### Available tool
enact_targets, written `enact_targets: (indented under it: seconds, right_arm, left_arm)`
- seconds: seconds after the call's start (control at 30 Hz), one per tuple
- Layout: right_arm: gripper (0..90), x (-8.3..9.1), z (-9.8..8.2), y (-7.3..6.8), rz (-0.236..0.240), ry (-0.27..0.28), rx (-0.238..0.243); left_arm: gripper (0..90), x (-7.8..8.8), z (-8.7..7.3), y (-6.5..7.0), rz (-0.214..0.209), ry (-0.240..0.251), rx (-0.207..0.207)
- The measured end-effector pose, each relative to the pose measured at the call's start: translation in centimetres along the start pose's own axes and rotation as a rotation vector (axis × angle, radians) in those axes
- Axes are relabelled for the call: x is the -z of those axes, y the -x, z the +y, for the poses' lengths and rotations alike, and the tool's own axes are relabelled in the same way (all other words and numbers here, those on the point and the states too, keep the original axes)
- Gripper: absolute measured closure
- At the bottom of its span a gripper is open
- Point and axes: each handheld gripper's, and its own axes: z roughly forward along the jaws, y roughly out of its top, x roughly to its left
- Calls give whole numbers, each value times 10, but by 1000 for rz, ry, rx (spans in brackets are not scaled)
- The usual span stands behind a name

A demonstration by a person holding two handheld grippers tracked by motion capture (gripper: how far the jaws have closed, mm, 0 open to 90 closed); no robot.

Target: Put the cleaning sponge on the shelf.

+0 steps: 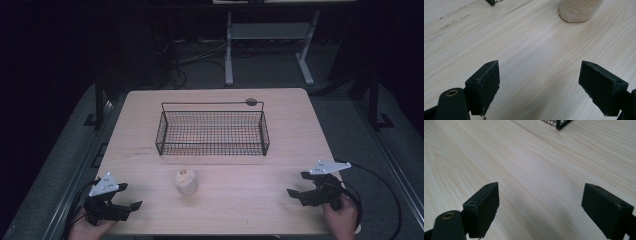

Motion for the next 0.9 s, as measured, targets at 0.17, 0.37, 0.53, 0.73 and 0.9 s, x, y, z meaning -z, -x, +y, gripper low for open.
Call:
enact_targets:
  seconds: [0.17,0.37,0.53,0.73,0.9]
  right_arm:
    - [142,0,-1,-1,3,0,7]
    - [142,2,0,-3,-5,7,13]
    - [142,0,0,-2,-9,3,12]
    - [141,-1,0,-2,-7,-1,3]
    - [142,-1,1,-1,-7,-4,5]
  left_arm:
    - [163,-2,2,1,-4,-8,-13]
    - [163,-5,11,10,-18,-23,-48]
    - [164,-6,22,18,-31,-42,-87]
    - [166,-4,36,24,-47,-55,-133]
    - [166,-4,42,26,-52,-76,-151]
